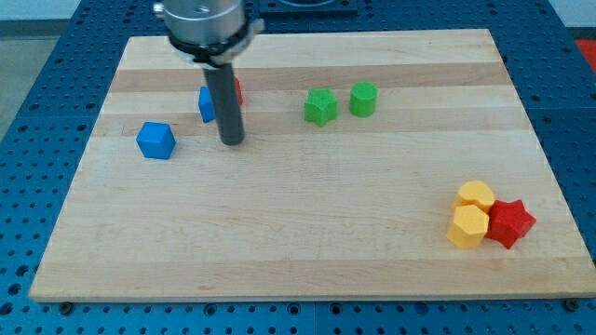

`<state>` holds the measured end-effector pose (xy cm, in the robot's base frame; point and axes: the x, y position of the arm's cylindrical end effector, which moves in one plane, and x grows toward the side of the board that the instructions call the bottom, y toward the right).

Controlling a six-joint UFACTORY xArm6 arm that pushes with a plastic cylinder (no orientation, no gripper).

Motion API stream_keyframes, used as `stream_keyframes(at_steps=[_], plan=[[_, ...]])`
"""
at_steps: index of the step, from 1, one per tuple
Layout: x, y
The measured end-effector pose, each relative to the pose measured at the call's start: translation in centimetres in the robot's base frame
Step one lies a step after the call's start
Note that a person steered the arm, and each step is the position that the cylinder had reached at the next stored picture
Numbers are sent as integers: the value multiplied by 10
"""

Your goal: Move the blue triangle to the top of the red circle

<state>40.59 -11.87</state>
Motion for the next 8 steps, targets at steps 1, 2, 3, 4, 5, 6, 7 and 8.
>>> stream_keyframes(at_steps=[1,2,3,4,5,6,7,8], plan=[[-19,-31],[-39,-49],[-56,-53],[-70,-53],[-94,-52],[-104,-43],[-104,-37],[-103,-31]])
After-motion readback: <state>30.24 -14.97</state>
